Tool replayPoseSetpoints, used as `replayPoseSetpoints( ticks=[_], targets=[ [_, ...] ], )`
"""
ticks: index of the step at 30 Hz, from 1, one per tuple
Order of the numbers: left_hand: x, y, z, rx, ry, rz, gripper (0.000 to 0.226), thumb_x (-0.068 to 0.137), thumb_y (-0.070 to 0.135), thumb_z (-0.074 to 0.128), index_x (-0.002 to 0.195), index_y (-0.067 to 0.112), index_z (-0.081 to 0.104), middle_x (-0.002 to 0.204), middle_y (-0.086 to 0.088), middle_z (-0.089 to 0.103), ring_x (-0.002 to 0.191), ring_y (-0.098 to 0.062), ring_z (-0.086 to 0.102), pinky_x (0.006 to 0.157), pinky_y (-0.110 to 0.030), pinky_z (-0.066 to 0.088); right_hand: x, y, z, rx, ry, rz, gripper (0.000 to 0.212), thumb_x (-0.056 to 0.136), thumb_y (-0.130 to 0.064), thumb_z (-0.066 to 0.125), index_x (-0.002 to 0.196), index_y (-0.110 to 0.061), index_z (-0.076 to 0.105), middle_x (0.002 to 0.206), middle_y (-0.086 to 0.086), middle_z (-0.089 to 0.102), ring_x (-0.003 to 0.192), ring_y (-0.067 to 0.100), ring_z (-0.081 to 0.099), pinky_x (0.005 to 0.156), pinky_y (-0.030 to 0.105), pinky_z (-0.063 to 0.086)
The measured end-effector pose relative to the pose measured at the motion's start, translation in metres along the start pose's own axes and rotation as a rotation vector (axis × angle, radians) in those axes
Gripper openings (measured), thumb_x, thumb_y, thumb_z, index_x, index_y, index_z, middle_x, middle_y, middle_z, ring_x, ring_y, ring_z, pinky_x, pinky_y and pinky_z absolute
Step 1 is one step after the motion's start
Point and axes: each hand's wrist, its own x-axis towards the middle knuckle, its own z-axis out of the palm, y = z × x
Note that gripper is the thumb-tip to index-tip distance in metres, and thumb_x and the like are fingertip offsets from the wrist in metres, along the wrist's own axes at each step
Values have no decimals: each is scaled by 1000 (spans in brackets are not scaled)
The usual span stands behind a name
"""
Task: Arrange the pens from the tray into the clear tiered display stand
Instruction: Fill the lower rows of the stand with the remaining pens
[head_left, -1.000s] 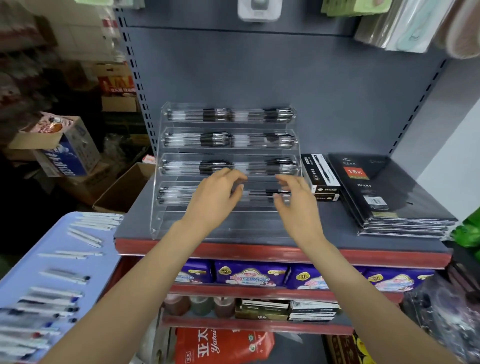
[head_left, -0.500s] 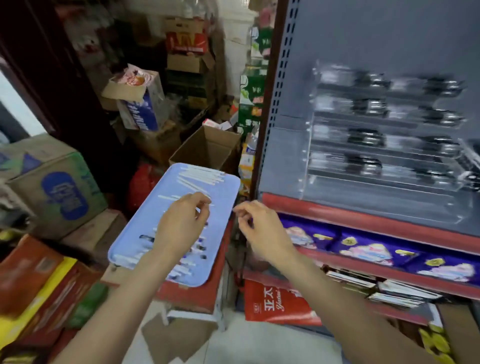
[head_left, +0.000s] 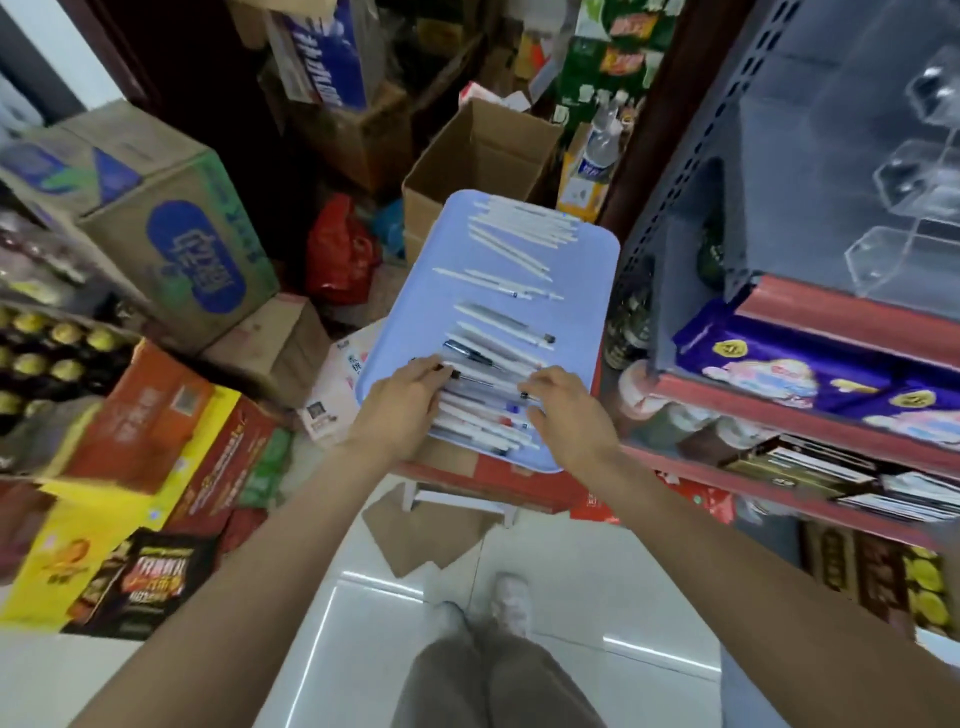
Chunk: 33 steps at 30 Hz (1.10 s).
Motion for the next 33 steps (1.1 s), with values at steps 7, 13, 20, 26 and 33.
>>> replayPoseSetpoints(
  ticks=[7,13,20,26,33],
  targets=[
    [8,-22,2,-113,200,27,29,81,-3,60,109,4,64,111,-17,57,100,-37,58,81,-44,49,11,-4,0,-24,128,55,28,92,-6,50,119,-10,55,122,10,45,116,28,43,90,41,45],
    [17,-26,-4,-155,117,-40,12,84,7,64,94,12,68,94,-7,55,98,-30,53,87,-44,44,17,-12,3,-42,16,-6,28,96,-16,48,124,-12,51,124,8,47,118,24,41,82,33,39],
    [30,-32,-8,-97,35,-89,14,83,19,67,95,19,61,98,-3,55,103,-26,48,98,-51,36,26,-12,-4,-44,-48,63,16,96,-16,49,105,-4,54,107,15,51,104,31,47,69,38,38],
    [34,-37,-11,-149,-16,-74,14,83,15,67,96,16,64,98,-3,54,106,-24,47,95,-44,38,25,-7,-1,-87,-104,64,15,93,-6,50,108,-5,52,112,14,49,105,32,48,73,41,42],
    [19,-29,-19,-604,83,-115,9,90,7,57,90,7,66,92,6,63,83,-10,54,77,-24,42,26,2,-9,-30,-125,77,15,91,-3,49,101,2,60,104,18,55,94,36,57,78,41,47]
  ],
)
